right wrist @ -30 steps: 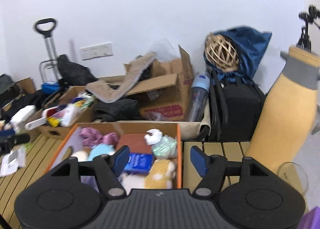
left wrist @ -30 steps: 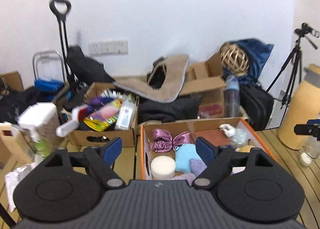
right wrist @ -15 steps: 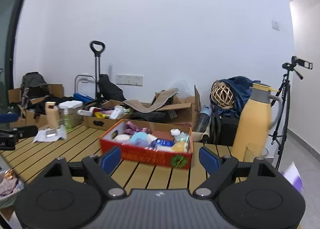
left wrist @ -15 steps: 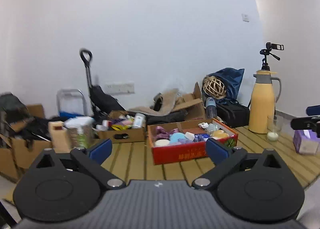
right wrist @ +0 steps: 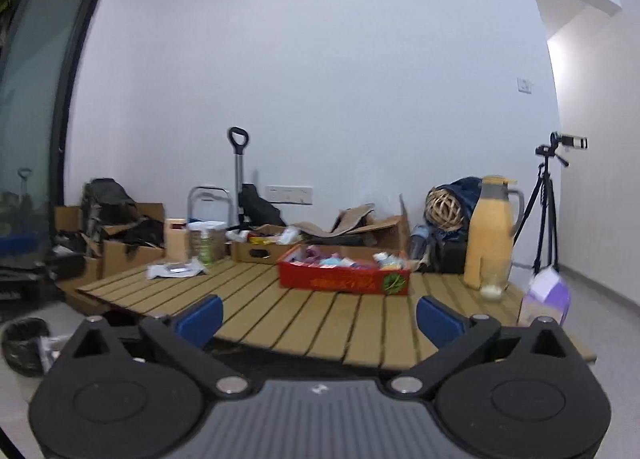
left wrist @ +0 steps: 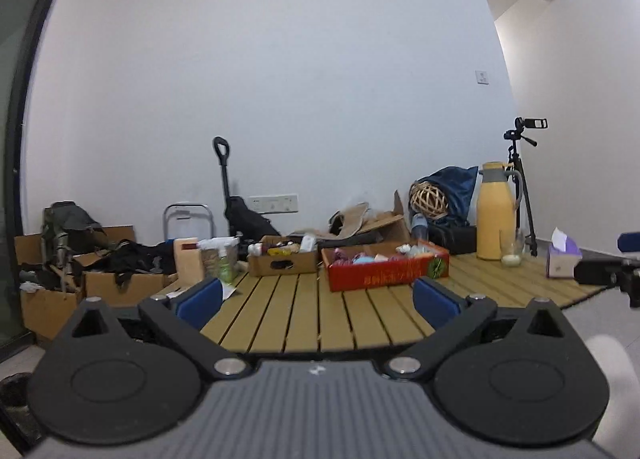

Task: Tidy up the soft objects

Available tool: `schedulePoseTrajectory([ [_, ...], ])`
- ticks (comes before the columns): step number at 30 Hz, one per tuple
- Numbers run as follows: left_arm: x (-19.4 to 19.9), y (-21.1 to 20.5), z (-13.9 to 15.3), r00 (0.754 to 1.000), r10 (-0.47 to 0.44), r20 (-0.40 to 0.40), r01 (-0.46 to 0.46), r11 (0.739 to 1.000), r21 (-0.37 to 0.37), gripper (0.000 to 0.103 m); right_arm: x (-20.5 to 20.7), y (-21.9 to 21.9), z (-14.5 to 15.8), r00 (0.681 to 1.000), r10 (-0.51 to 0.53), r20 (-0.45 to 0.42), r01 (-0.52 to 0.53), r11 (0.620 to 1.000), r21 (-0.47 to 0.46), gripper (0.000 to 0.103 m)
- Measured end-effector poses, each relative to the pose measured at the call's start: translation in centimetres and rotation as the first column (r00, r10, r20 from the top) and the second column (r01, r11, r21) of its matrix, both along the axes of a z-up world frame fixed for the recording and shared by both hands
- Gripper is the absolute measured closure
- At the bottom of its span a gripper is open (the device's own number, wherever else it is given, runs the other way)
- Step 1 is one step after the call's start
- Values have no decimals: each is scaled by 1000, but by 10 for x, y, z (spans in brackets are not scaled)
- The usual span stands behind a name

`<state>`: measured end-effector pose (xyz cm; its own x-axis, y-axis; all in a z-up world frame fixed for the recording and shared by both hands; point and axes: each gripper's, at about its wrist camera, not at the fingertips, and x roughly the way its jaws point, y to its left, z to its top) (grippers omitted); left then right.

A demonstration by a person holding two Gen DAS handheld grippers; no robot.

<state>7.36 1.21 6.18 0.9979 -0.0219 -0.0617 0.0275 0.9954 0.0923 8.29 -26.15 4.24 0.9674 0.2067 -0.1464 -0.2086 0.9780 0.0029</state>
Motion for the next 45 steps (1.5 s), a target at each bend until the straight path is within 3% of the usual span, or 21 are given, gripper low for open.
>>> schedulePoseTrajectory([
  [3, -32, 1, -9, 999, 21, 30, -21, 1000, -18, 0, -32, 10, -17, 1000, -7, -18, 7, 1000, -9, 0],
  [5, -47, 0, -12, 1000, -12, 27, 12, 1000, -13, 0, -50, 15, -24, 1000, 1, -25, -1, 1000, -2, 0],
  [11, -70, -2, -13, 999, -30, 45, 31, 999, -25, 0, -79, 24, -27, 1000, 23, -6, -23, 1000, -18, 0],
  [45, -75, 1, -16, 999, -29, 32, 30, 998, -49, 0, -71, 15, -28, 1000, -4, -14, 4, 1000, 19, 0],
])
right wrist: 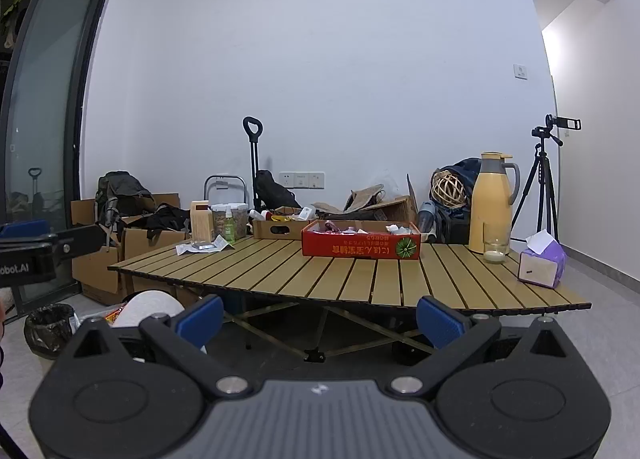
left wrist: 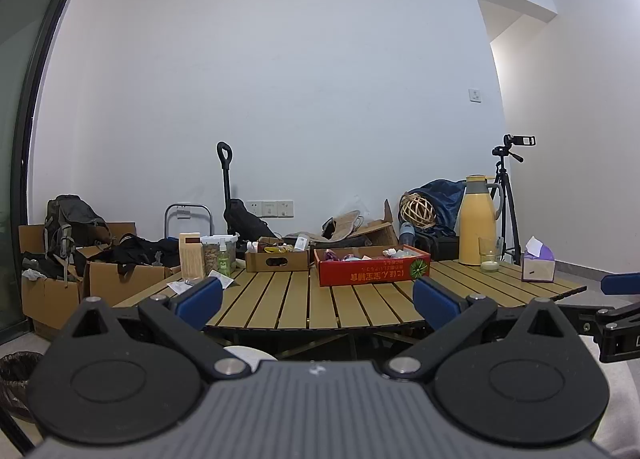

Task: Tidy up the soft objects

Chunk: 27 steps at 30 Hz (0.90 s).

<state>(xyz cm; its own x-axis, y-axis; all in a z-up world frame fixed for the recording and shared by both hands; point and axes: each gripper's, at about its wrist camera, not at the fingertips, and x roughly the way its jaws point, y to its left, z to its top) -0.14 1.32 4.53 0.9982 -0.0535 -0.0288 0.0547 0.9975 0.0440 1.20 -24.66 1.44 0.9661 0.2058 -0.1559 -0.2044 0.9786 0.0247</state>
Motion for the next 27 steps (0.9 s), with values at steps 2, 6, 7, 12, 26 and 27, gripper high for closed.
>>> schedulePoseTrajectory([
  [2, 0, 0, 0, 1000, 0, 0, 0, 1000, 0, 0, 0, 0, 0, 1000, 0, 0, 0, 1000, 1, 0],
  [6, 0, 0, 0, 1000, 1, 0, -1, 1000, -1, 0, 0, 1, 0, 1000, -1, 0, 1, 1000, 1, 0],
  [7, 0, 0, 0, 1000, 1, -1, -1, 1000, -1, 0, 0, 0, 0, 1000, -2, 0, 2, 1000, 0, 0],
  [12, 0, 1, 0, 1000, 0, 0, 0, 1000, 0, 0, 0, -1, -1, 1000, -8, 0, 8, 1000, 7, 0],
  [26, 0, 1, 0, 1000, -1, 0, 1, 1000, -1, 0, -1, 1, -2, 1000, -1, 6, 1, 1000, 8, 0],
  [27, 0, 1, 0, 1000, -1, 0, 1, 1000, -1, 0, -1, 1, -2, 1000, -1, 6, 1, 1000, 8, 0],
])
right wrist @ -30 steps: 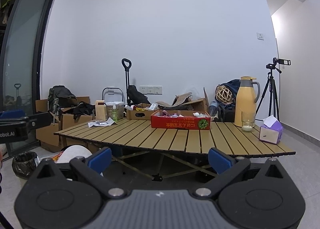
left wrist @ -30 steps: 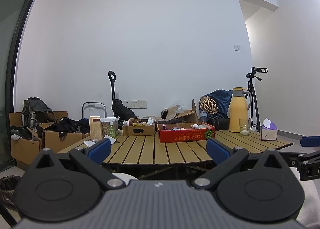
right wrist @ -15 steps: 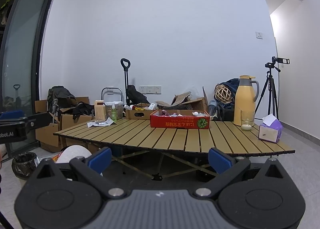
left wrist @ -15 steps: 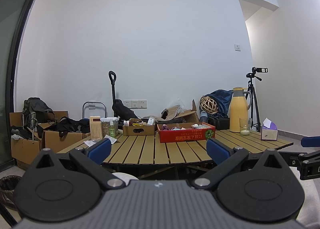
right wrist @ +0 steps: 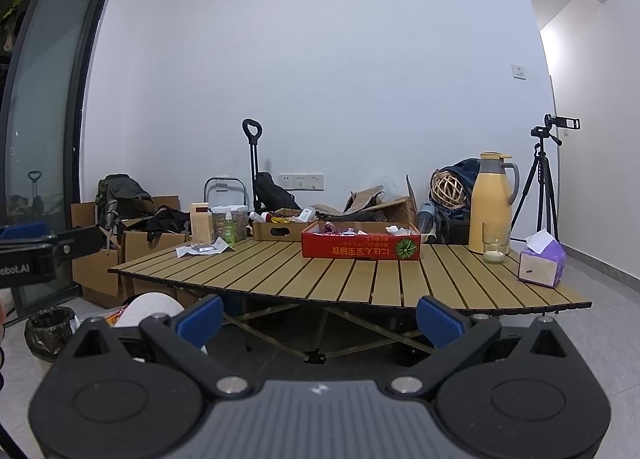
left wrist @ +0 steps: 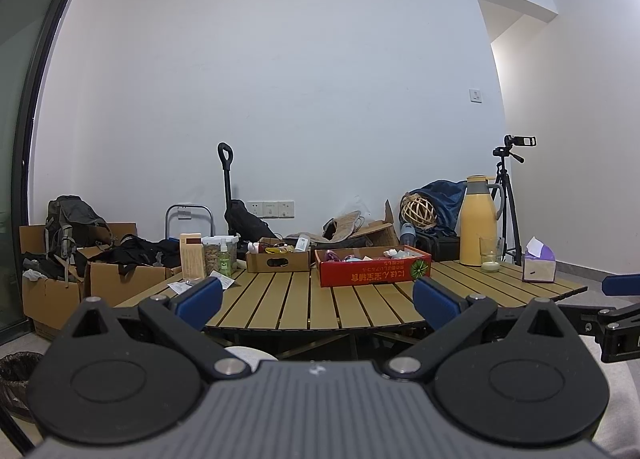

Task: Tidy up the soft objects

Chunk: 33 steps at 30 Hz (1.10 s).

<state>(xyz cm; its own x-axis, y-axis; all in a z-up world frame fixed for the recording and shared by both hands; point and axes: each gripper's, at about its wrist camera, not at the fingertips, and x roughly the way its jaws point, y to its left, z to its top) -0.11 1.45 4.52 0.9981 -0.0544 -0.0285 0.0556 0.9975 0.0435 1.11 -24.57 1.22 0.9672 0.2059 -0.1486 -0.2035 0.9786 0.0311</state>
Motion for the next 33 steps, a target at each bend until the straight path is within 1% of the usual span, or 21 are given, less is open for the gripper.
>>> schedulePoseTrajectory([
  [33, 0, -11, 2, 1000, 0, 11, 0, 1000, -12, 0, 4, -4, -1, 1000, 4, 2, -4, 1000, -5, 0],
])
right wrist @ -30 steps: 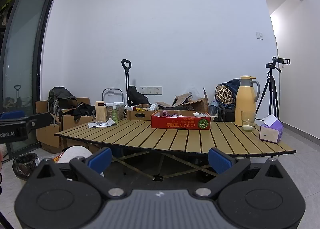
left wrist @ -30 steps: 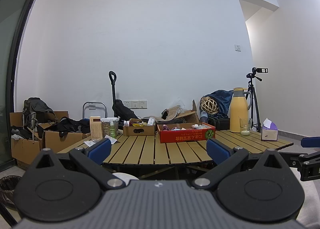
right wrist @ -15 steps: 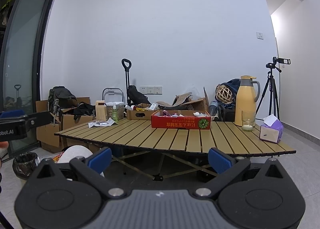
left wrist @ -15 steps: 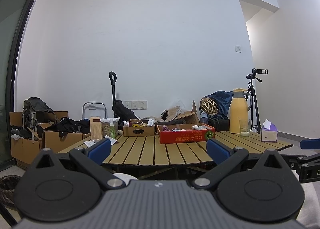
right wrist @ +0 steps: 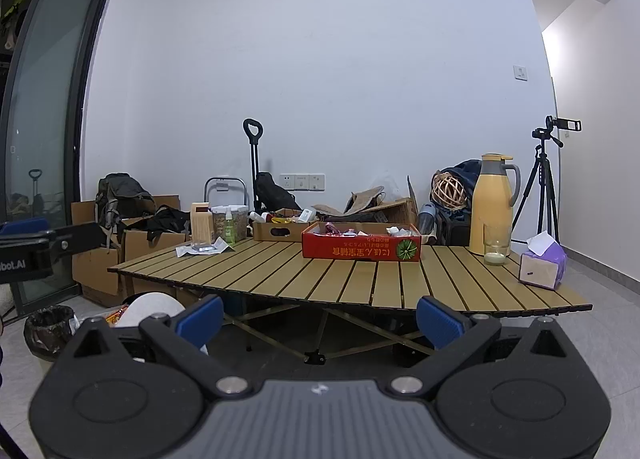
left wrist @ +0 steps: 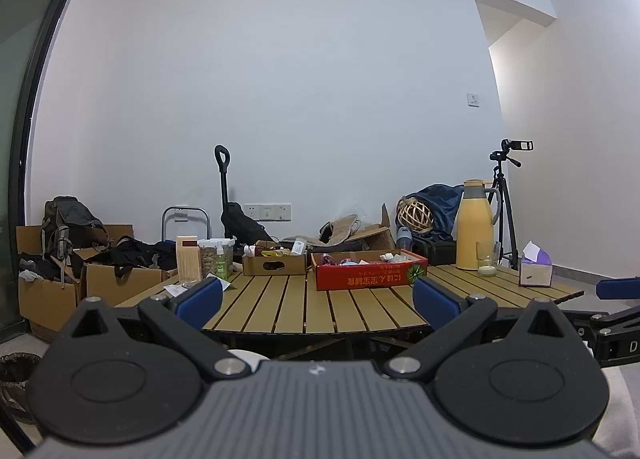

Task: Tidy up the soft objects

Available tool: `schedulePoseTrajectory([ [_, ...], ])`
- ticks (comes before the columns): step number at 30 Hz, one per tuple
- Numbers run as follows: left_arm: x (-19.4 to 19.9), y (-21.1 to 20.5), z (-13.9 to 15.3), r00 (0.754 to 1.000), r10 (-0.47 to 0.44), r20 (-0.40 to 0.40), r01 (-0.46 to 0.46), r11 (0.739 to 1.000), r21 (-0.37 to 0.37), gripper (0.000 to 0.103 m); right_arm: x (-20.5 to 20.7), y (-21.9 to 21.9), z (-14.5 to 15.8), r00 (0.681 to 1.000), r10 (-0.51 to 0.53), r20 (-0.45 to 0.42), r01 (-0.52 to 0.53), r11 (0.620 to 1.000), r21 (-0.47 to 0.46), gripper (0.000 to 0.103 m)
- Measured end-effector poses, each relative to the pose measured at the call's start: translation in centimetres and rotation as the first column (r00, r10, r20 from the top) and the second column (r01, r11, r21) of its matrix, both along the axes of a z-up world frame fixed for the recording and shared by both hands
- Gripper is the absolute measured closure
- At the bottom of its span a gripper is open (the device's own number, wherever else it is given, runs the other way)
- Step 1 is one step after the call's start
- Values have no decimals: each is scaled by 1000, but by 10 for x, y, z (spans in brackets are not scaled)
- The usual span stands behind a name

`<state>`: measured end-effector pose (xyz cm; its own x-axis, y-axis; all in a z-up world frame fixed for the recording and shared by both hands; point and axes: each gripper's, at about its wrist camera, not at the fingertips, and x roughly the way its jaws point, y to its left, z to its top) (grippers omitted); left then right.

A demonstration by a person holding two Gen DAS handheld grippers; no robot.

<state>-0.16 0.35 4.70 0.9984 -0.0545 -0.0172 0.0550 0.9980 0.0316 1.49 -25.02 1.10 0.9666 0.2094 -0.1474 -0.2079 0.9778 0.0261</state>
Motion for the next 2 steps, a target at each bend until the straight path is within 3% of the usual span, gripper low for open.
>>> schedulePoseTrajectory([
  [2, 1, 0, 0, 1000, 5, -3, -5, 1000, -8, 0, 1, 0, 0, 1000, 1, 1, -1, 1000, 0, 0],
])
